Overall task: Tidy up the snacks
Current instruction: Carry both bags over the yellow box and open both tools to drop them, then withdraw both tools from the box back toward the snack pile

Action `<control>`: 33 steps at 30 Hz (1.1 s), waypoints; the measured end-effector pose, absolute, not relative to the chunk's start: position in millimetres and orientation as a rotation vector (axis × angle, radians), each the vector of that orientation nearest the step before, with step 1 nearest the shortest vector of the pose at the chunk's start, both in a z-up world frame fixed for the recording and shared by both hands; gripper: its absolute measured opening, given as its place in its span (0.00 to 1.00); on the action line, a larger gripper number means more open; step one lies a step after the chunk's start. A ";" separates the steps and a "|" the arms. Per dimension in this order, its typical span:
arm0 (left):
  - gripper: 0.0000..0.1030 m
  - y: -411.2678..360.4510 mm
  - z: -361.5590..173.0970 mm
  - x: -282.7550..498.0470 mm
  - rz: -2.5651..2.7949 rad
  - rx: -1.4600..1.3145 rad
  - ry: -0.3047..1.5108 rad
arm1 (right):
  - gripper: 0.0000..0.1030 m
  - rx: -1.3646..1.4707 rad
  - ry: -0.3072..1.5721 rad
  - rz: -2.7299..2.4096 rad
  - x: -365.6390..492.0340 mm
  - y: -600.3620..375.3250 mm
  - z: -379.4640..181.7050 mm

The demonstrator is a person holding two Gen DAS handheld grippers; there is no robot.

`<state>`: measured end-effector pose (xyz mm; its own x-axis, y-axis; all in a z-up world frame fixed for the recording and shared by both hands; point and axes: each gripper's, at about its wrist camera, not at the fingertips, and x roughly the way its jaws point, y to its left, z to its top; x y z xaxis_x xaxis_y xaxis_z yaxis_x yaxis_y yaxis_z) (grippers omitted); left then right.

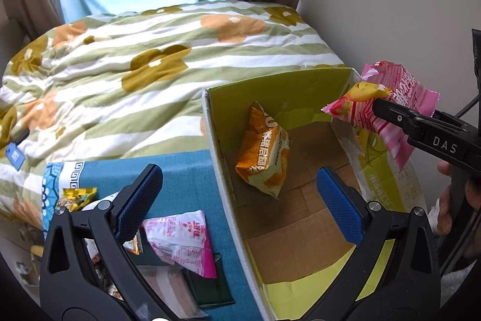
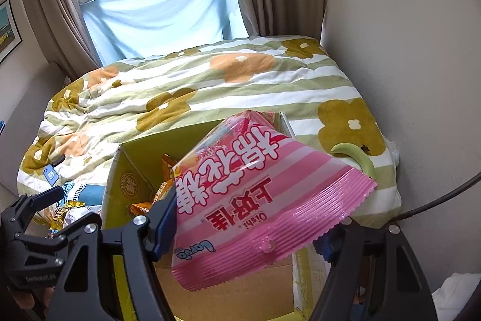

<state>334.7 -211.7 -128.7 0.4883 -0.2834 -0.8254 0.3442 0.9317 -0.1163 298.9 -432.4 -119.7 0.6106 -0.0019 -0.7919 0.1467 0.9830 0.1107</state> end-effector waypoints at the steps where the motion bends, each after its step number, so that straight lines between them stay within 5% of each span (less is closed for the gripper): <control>1: 0.98 -209.4 -129.1 335.8 -0.383 0.065 0.990 | 0.67 0.169 0.918 -0.085 303.2 -431.7 -122.5; 6: 0.98 -203.1 -132.1 341.8 -0.389 0.059 0.994 | 0.70 0.174 0.922 -0.092 320.9 -427.5 -139.3; 10: 0.98 -205.4 -138.0 345.4 -0.407 0.071 0.998 | 0.97 0.133 1.030 -0.129 326.7 -422.4 -158.2; 18: 0.98 -218.3 -133.4 344.1 -0.461 0.099 0.980 | 0.97 0.117 0.998 -0.146 298.7 -418.1 -144.4; 33: 0.98 -187.7 -47.5 281.3 -0.375 0.098 0.806 | 0.97 0.081 0.812 -0.138 248.1 -399.2 -59.5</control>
<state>281.3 -187.7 -47.5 0.6304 -0.2905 -0.7199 0.3643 0.9296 -0.0561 248.1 -399.2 -59.5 0.6794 -0.0917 -0.7280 0.1542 0.9879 0.0194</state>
